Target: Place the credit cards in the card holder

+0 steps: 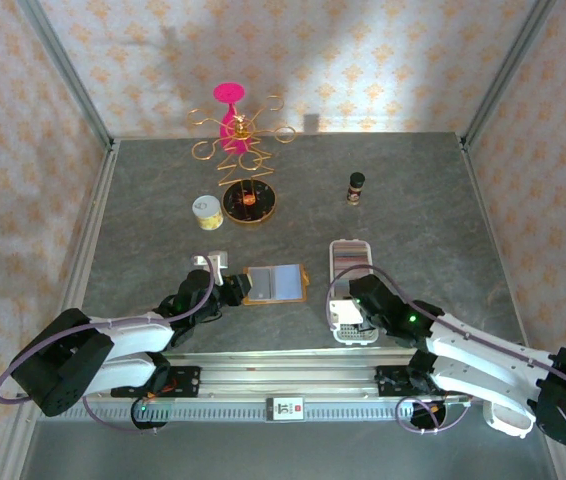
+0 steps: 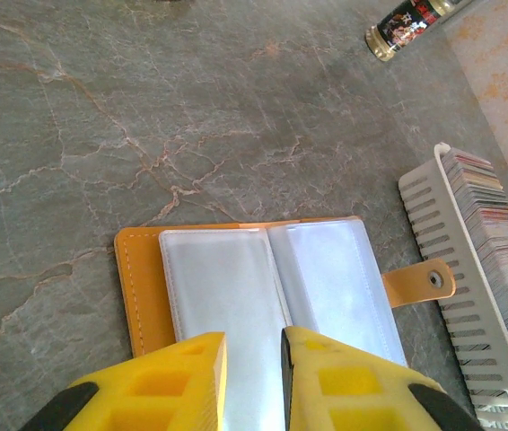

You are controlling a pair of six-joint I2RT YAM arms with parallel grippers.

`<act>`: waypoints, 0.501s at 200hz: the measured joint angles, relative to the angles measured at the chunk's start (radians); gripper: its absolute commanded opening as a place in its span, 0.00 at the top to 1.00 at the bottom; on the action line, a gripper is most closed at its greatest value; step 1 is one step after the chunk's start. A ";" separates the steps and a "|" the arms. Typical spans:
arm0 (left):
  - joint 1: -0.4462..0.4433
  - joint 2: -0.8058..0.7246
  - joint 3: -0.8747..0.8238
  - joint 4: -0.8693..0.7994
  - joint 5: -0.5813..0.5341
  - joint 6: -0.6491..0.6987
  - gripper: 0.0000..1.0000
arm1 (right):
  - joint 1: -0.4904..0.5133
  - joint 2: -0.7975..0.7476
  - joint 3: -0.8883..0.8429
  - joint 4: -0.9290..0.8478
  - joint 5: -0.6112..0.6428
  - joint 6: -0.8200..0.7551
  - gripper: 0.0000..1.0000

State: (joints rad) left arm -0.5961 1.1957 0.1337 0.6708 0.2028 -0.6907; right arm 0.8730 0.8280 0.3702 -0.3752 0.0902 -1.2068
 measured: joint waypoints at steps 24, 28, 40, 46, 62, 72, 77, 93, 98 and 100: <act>0.000 0.000 0.000 0.000 0.000 0.000 0.76 | 0.000 0.031 0.000 0.010 0.002 0.000 0.46; 0.000 0.000 0.000 0.000 0.000 0.000 0.76 | 0.000 0.036 0.000 0.011 0.003 0.000 0.46; 0.000 0.000 0.000 0.000 0.000 0.000 0.76 | 0.000 0.048 -0.001 0.011 0.008 0.000 0.50; 0.000 0.000 0.000 0.000 0.000 0.000 0.76 | 0.000 0.051 -0.001 0.011 0.010 0.000 0.51; 0.000 0.000 0.000 0.000 0.000 0.000 0.76 | 0.000 0.052 -0.001 0.013 0.016 -0.005 0.58; 0.000 0.002 0.000 0.000 0.000 0.000 0.76 | 0.000 0.052 -0.001 0.017 0.019 0.000 0.60; 0.000 0.004 0.000 0.000 0.000 0.000 0.76 | 0.000 0.051 -0.001 0.018 0.019 -0.003 0.62; 0.000 0.005 0.000 0.000 0.000 0.000 0.76 | 0.000 0.046 -0.001 0.018 0.023 -0.001 0.67; 0.000 0.006 0.000 0.000 0.000 0.000 0.76 | 0.000 0.042 -0.001 0.017 0.023 -0.002 0.67; 0.000 0.006 0.000 0.000 0.000 0.000 0.76 | 0.000 0.040 -0.001 0.017 0.023 -0.003 0.68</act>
State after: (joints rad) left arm -0.5961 1.2015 0.1337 0.6712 0.2028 -0.6903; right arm 0.8734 0.8680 0.3695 -0.3584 0.1131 -1.2098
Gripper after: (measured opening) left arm 0.239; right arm 0.339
